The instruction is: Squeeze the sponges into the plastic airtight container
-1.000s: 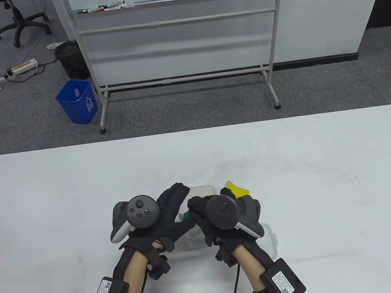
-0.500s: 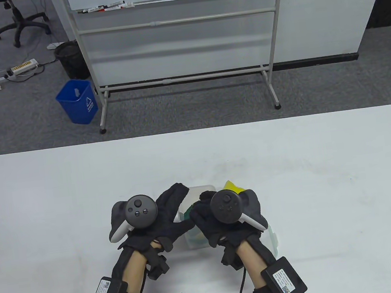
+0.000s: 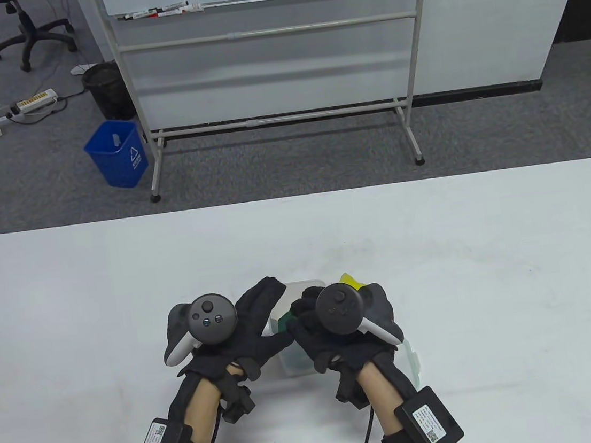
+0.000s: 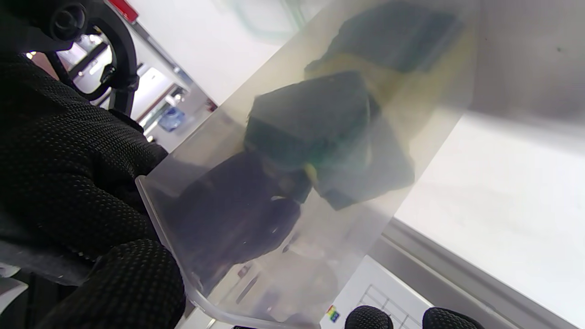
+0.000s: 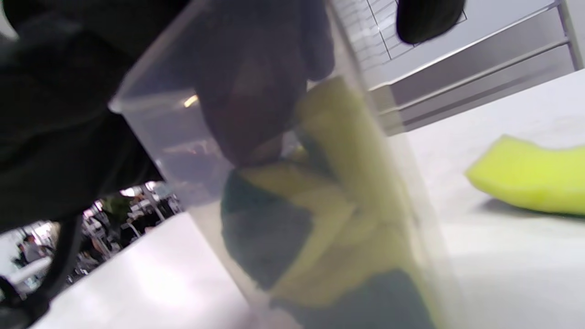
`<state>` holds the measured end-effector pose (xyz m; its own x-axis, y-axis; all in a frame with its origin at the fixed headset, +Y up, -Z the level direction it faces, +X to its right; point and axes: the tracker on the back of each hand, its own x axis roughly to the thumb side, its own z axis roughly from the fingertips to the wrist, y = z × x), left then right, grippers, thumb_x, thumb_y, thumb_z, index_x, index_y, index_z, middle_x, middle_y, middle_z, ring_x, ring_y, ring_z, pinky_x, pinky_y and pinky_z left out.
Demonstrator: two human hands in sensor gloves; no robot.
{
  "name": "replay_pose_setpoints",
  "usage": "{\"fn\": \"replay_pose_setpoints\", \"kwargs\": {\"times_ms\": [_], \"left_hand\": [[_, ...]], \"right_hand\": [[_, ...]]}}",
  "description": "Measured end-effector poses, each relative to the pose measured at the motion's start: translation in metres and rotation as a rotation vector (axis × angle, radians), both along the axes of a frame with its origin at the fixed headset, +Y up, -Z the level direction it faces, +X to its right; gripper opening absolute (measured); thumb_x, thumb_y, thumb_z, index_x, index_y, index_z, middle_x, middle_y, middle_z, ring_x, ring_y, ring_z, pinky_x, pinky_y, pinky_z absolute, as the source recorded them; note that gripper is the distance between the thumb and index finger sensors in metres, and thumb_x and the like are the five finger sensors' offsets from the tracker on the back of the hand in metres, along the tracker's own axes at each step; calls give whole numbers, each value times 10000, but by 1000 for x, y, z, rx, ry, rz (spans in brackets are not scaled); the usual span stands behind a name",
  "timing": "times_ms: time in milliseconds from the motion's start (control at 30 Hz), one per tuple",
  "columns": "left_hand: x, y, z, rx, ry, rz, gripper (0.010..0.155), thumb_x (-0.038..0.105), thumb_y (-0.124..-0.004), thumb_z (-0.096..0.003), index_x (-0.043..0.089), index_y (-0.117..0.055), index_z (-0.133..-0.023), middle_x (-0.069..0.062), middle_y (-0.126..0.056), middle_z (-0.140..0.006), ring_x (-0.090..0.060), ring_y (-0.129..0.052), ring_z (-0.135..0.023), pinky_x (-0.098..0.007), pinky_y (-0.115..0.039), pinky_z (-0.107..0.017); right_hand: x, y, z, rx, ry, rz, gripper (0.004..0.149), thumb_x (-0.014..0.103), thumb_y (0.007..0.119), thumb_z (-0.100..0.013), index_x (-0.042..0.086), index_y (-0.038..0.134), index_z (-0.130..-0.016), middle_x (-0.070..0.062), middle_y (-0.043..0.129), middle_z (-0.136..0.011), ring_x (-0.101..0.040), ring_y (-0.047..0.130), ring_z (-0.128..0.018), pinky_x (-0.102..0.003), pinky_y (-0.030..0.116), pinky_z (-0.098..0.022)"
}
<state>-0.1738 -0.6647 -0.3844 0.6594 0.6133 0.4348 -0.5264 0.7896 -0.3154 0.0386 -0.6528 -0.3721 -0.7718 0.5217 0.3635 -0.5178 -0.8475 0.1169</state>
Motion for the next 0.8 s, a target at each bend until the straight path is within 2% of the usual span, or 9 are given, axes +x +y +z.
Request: {"fn": "replay_pose_setpoints", "kwargs": {"times_ms": [100,233,400,467,533,600,700,800], "left_hand": [[1,0,0,1,-1,-3,868,596,-755,-470,301,-274,-1130,-12,-232,-1250,-386,-322,-1148,-677,-430,-782],[1,0,0,0,-1,-4,856,589,-753,-478,300,-278,-1129,-15,-231,-1249,-386,-321,-1147,-676,-429,-782],[1,0,0,-2,-1,-2,854,587,-752,-480,297,-278,-1129,-14,-229,-1248,-386,-320,-1147,-675,-430,-782],[1,0,0,-2,-1,-1,854,587,-752,-480,299,-277,-1129,-15,-227,-1249,-387,-320,-1147,-675,-430,-782],[1,-1,0,-4,-3,2,853,585,-752,-481,299,-277,-1129,-16,-225,-1248,-387,-318,-1147,-675,-429,-783],[1,-1,-1,-8,-5,7,850,580,-752,-483,297,-279,-1130,-17,-223,-1248,-387,-319,-1147,-676,-428,-782],[2,-1,-1,-14,-8,16,843,575,-750,-485,299,-280,-1128,-19,-218,-1248,-386,-320,-1147,-675,-429,-782],[2,-1,-1,-13,-10,18,837,568,-750,-488,298,-284,-1129,-23,-216,-1248,-389,-318,-1146,-678,-428,-781]], "right_hand": [[6,5,1,26,28,-57,592,528,711,-487,71,1003,-724,-9,900,-991,-273,708,-1051,-663,527,-735],[15,12,3,48,36,-163,593,547,720,-480,88,1011,-717,-32,921,-969,-313,787,-1005,-667,558,-720],[30,26,8,107,21,-267,598,558,713,-480,105,991,-755,-63,910,-972,-342,797,-987,-667,563,-718],[43,33,10,165,-39,-343,600,563,713,-477,112,985,-765,-63,914,-965,-353,810,-970,-661,575,-712],[61,39,13,223,-172,-402,602,562,718,-476,106,983,-766,-75,919,-954,-372,826,-942,-651,589,-704],[74,41,14,239,-294,-353,601,561,728,-476,109,973,-787,-80,906,-969,-365,823,-949,-651,585,-706],[86,35,10,172,-386,-182,607,567,719,-490,134,924,-862,-74,847,-1031,-368,774,-996,-653,565,-719],[86,10,-4,109,-437,-57,602,546,730,-492,135,902,-897,-69,807,-1066,-356,734,-1031,-654,551,-723]]}}
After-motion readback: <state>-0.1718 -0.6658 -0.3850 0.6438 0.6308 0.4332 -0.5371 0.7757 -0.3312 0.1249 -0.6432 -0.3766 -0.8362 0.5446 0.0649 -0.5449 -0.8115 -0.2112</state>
